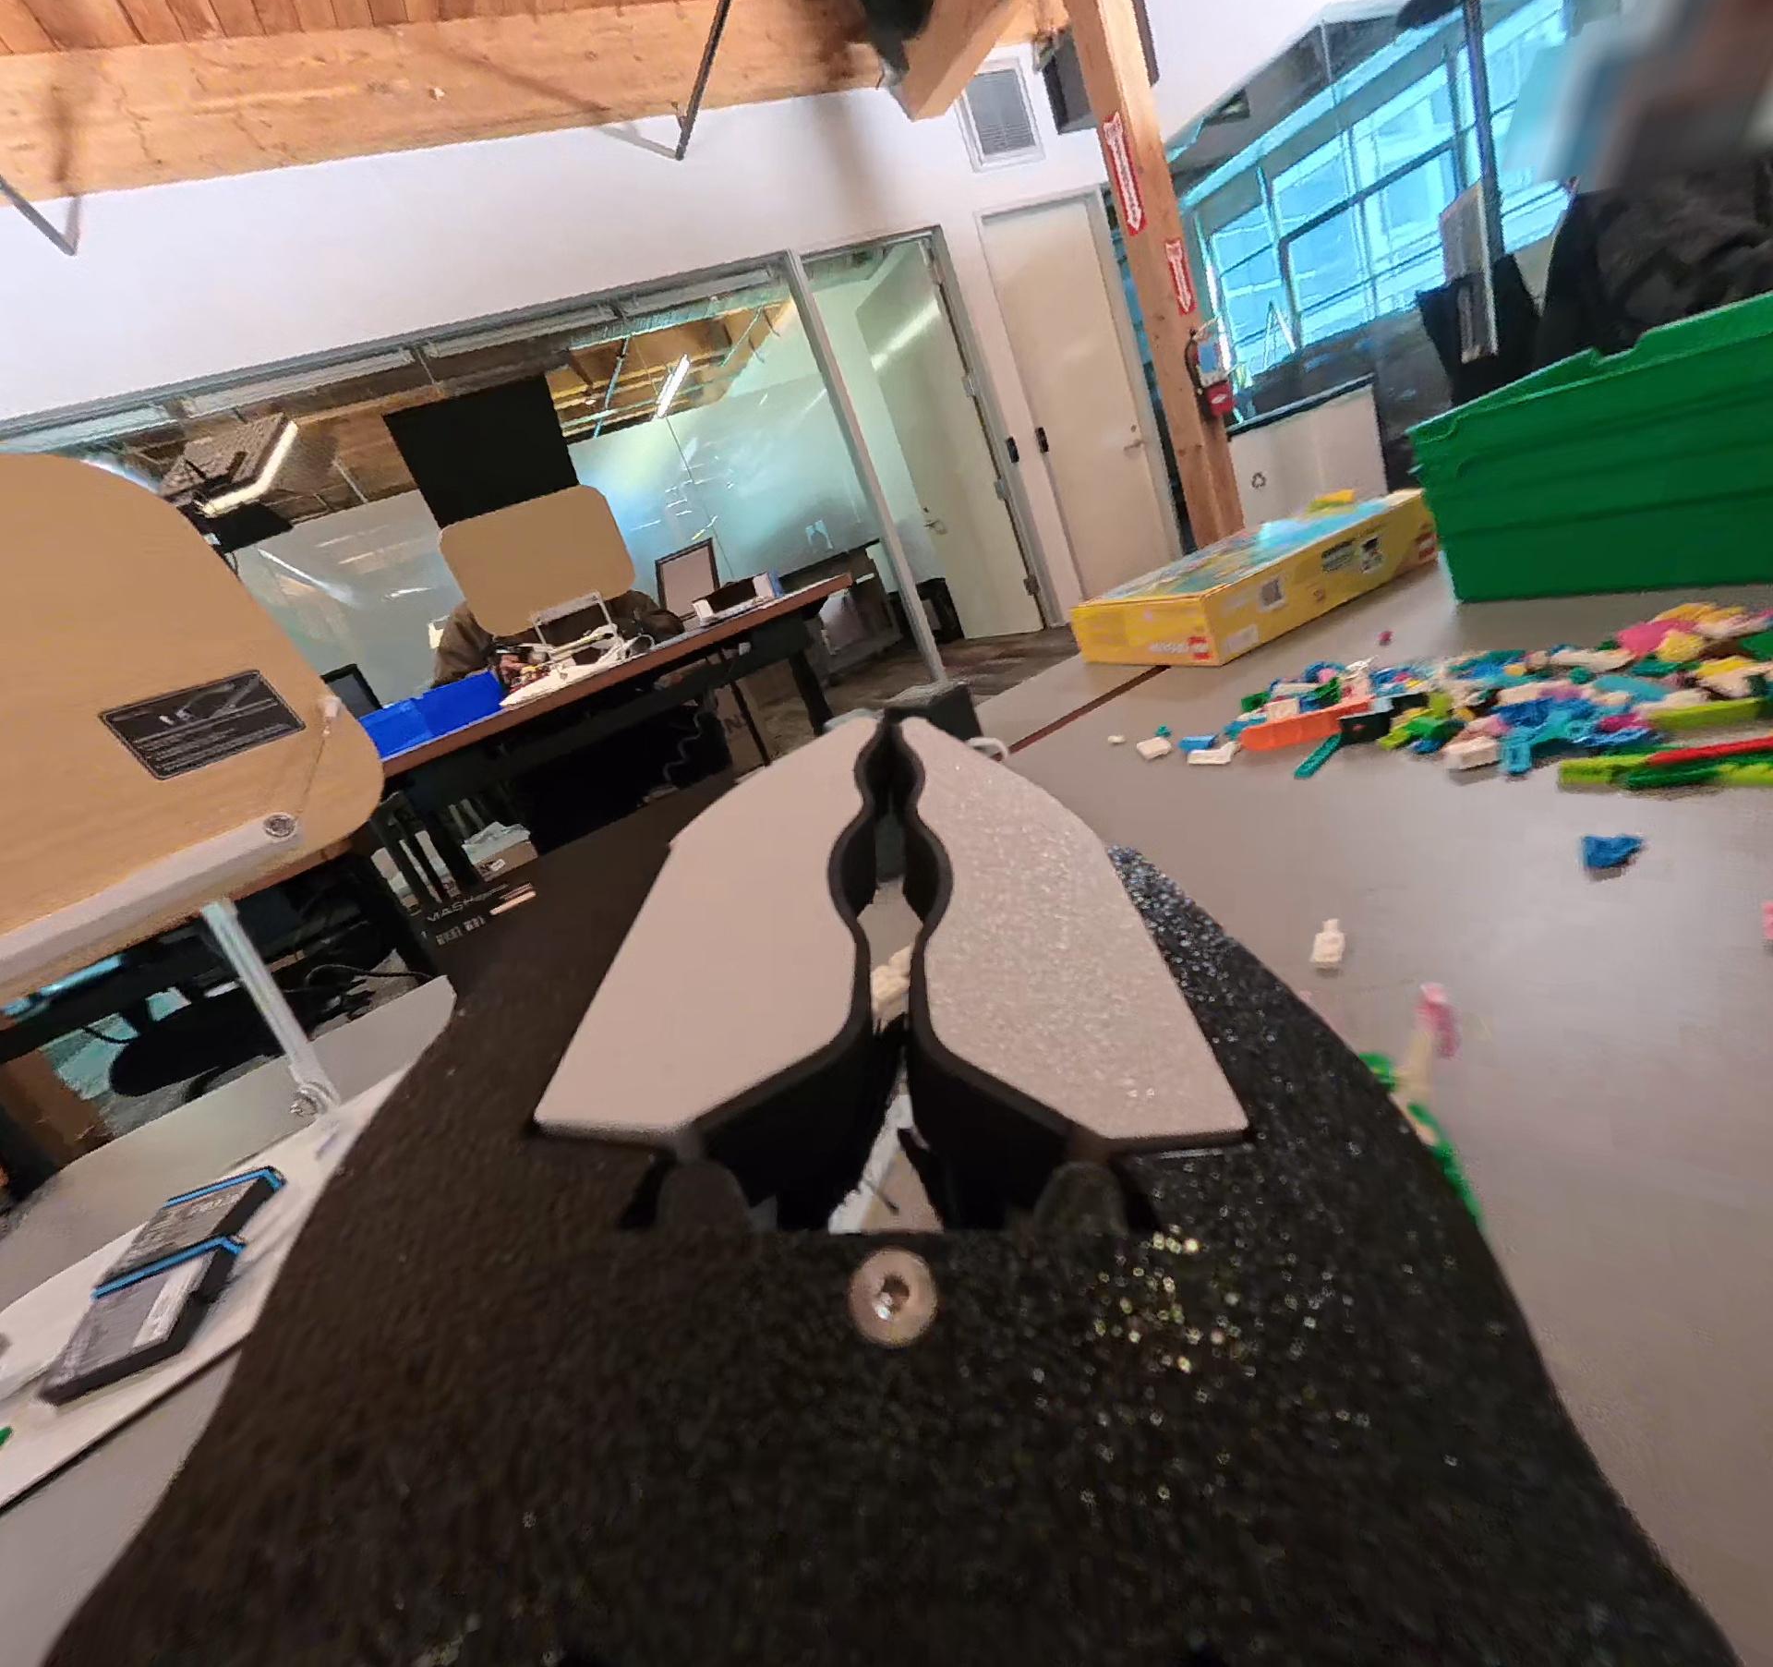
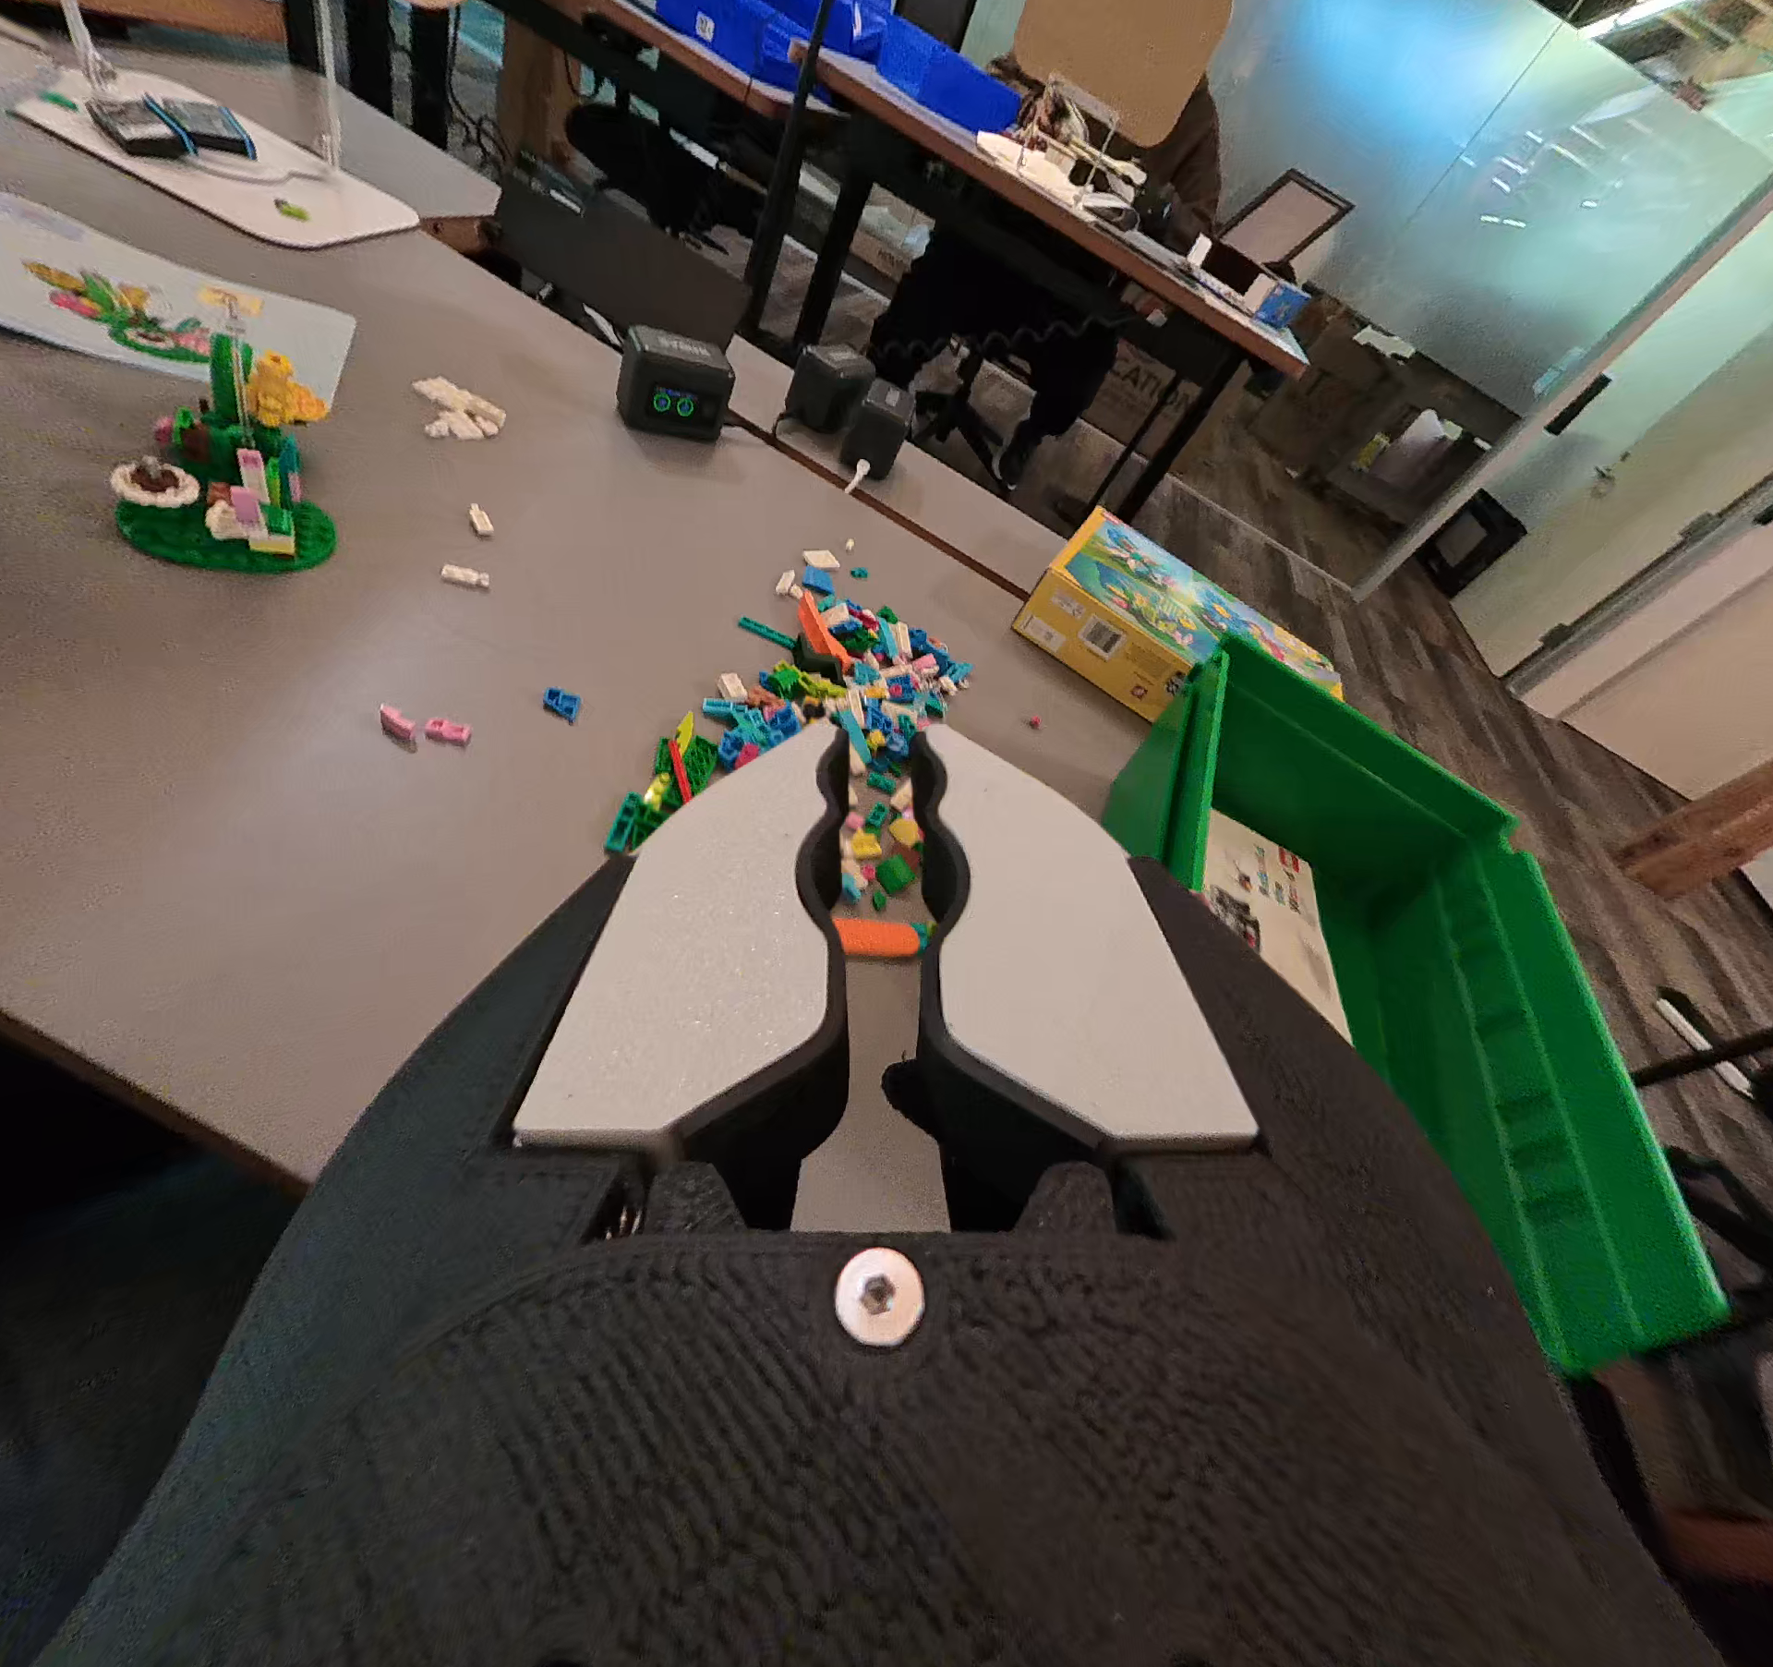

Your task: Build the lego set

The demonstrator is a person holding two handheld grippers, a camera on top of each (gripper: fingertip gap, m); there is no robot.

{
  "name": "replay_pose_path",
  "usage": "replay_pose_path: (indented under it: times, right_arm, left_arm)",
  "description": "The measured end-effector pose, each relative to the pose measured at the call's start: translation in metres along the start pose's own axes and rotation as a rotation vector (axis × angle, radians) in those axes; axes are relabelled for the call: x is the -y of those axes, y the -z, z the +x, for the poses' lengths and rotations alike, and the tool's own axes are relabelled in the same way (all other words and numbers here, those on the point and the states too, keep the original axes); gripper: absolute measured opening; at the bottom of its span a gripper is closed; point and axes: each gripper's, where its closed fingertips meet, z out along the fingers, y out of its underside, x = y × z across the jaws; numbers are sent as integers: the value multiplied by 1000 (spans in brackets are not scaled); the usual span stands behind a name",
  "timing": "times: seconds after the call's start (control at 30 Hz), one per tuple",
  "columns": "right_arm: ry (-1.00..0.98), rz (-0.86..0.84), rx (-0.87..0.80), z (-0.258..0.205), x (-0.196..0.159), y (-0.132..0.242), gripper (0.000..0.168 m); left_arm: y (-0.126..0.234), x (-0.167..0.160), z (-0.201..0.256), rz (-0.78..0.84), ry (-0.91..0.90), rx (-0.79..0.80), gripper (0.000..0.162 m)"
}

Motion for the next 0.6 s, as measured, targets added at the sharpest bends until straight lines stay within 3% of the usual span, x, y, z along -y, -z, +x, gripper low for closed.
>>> replay_pose_path:
  times: [0.23, 0.4, 0.5, 0.6]
  right_arm:
    - [20, 188, -22, 13, 37, -68, 13]
    - [-24, -32, -184, 15, 4, -128, 8]
    - [-13, -151, -176, 5, -13, -143, 8]
    - [-37, -184, -122, -11, -23, -153, 7]
  left_arm:
    - [16, 11, 41, -55, 106, -3, 0]
    - [22, -5, 32, -90, 116, 121, 0]
    - [24, -21, 33, -113, 120, 144, 0]
    - [22, -17, 31, -85, 131, 146, 0]
